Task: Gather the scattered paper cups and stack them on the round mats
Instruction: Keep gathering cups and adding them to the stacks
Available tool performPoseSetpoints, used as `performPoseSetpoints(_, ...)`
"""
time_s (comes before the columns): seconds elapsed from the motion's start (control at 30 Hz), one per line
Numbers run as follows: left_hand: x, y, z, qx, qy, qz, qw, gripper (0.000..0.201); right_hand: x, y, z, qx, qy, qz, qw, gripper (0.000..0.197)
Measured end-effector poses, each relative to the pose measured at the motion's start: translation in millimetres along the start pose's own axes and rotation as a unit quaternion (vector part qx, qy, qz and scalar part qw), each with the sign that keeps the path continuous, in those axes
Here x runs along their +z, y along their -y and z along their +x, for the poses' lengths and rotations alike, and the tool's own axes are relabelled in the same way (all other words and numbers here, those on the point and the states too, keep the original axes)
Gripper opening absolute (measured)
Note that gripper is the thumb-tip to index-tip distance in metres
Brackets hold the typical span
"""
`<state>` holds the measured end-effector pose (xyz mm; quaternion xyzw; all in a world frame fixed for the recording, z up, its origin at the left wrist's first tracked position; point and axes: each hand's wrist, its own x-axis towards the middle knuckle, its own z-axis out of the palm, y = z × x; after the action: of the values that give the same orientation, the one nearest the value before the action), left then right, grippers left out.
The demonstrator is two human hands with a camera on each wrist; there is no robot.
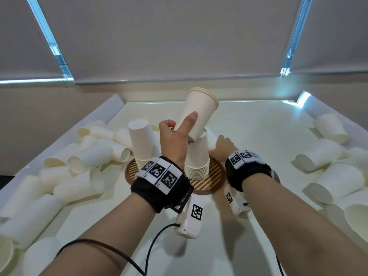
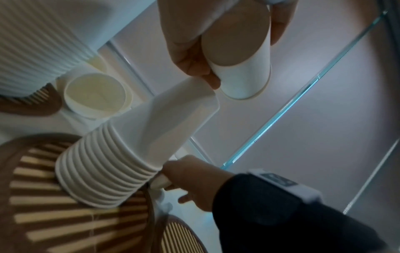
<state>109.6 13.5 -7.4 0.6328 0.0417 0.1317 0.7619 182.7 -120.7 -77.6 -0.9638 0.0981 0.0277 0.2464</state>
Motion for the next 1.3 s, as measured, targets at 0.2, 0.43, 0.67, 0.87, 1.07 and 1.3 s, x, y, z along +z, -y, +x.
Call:
performPoseSetpoints(0.2,9,-8,-6,0.022,0.033,0.025,0.999,0.042,-36,-14,-2,0.008,-0.01,0.048,0.999,0.06)
performPoseSetpoints(0.43,18,-10,-30,0.028,0.094,0.055,0.994,0.045,-97,-58,-33,0.005,0.008,0.186,0.982,0.044)
performPoseSetpoints(0.67,3,-1,-45,0.039,0.099,0.187,0.976,0.041,-125,-92,-69,0.005,0.003,0.254,0.967,0.058)
performPoseSetpoints(0.87,2,-7,-48,0.042,0.135,0.292,0.946,0.057,-145,-95,-89,-0.005,-0.029,0.187,0.982,0.051)
performPoseSetpoints(1.07,54,14,-57,0.032,0.203,0.322,0.924,0.058,-172,-94,-101,-0.022,-0.081,0.083,0.993,0.057)
performPoseSetpoints(1.3,88,54,-57,0.028,0.237,0.397,0.886,0.062,-182,-91,-106,-0.024,-0.069,0.006,0.997,0.058)
